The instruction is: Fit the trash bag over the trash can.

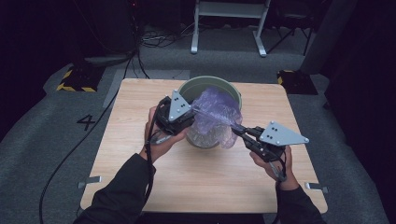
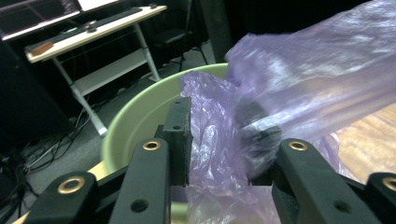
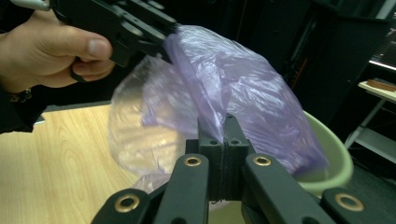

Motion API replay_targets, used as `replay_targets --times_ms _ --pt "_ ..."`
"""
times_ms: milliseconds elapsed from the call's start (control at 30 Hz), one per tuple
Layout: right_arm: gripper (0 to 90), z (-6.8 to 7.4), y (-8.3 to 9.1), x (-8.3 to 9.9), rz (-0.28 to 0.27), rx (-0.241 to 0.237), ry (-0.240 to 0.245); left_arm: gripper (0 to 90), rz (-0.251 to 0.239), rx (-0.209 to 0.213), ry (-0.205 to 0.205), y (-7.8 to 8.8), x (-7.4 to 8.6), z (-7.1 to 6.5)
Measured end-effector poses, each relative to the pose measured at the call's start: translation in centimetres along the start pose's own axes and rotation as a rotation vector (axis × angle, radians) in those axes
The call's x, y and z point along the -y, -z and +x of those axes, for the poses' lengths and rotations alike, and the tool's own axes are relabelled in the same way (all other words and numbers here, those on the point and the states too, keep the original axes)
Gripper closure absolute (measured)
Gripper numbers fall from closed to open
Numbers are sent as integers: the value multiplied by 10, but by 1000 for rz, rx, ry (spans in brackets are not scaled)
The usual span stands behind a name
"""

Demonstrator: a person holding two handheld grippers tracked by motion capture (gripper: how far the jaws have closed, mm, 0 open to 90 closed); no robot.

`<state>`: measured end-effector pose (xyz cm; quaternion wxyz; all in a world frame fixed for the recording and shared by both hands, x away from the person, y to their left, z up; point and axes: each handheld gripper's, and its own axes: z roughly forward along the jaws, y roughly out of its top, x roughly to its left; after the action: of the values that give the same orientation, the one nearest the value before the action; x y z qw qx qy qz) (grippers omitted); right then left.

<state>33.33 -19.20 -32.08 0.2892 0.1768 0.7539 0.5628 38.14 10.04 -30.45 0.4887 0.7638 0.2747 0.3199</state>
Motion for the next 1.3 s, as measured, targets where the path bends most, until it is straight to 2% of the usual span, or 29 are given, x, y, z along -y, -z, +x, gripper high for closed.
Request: replay_targets --times_ms 33,100,133,167,233,267,300,333,400,467,533,667,733,833,867,933,1033,1067,1300 --pt "900 -2 2 1 -1 1 -7 655 1 3 -7 2 1 2" --pt "900 -3 2 3 6 1 -7 677 17 10 -50 4 2 2" --pt "900 -2 1 3 12 7 -1 674 16 20 -77 4 3 1" --pt "900 -1 0 3 15 16 0 649 1 47 -92 6 5 2" --pt "900 -3 1 3 7 27 -11 528 -28 110 -63 10 8 7" --pt "900 -5 1 3 -1 32 -23 418 -26 119 -43 12 9 9" --pt "900 -8 1 3 -4 37 -37 338 -33 107 -30 14 10 10" --pt "900 -10 0 2 -4 41 -47 253 -52 124 -19 17 11 11" --pt "900 -14 -2 2 -5 40 -66 204 -80 159 -13 23 12 10" --pt "900 -15 -6 0 3 49 -66 171 -92 164 -24 28 12 7" --pt "900 -14 -9 -2 0 58 -66 165 -112 190 -20 33 14 6" --pt "900 -11 -13 -5 -6 75 -53 154 -90 226 -20 33 17 4" --pt "900 -9 -17 -6 -1 71 -49 153 -86 232 -34 30 16 -1" --pt "900 -2 -25 -8 13 60 -19 153 -79 248 -67 24 10 -13" --pt "900 1 -28 -10 15 57 -9 153 -73 245 -87 22 8 -17" --pt "900 5 -31 -12 16 59 5 154 -66 237 -101 18 5 -24" --pt "900 4 -33 -15 8 71 0 154 -47 218 -95 13 5 -25" --pt "900 3 -32 -15 5 79 -5 153 -42 224 -83 13 6 -24" --pt "900 -9 -25 -13 -38 113 -87 157 -1 229 -14 6 14 -14"
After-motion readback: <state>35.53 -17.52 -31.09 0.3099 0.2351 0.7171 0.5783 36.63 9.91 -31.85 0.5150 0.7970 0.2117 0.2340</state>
